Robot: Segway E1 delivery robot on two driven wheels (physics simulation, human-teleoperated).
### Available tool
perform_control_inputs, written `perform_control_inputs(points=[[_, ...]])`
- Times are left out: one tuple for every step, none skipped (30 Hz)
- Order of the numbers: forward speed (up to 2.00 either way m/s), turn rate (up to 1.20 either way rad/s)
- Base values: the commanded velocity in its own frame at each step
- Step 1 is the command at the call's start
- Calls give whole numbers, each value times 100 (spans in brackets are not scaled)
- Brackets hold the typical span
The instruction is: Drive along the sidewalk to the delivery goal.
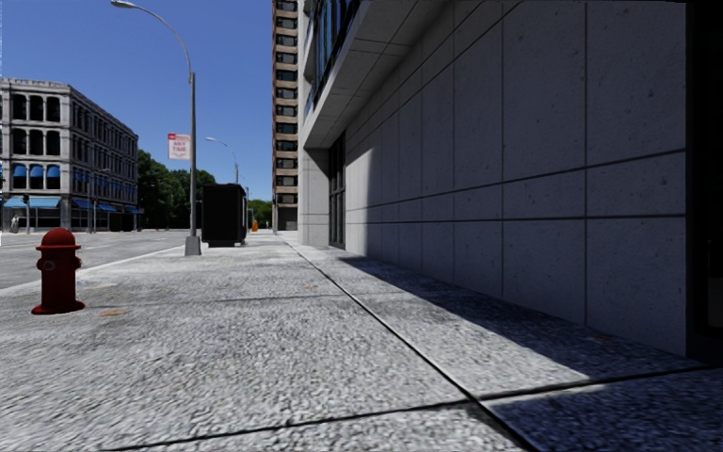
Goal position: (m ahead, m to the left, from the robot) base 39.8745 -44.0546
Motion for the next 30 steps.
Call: perform_control_inputs(points=[[200, 64], [200, 80], [200, 85], [200, 85], [200, 86], [200, 86], [200, 70], [200, 15], [200, 15], [200, 2], [200, 0], [200, 0], [200, 0], [200, 0], [200, 0], [200, 0], [200, 0], [200, 0], [200, 0], [200, 0], [200, 0], [200, 0], [200, 0], [200, 1], [200, 1], [200, 47], [200, 65], [200, 71], [200, 70], [200, 70]])
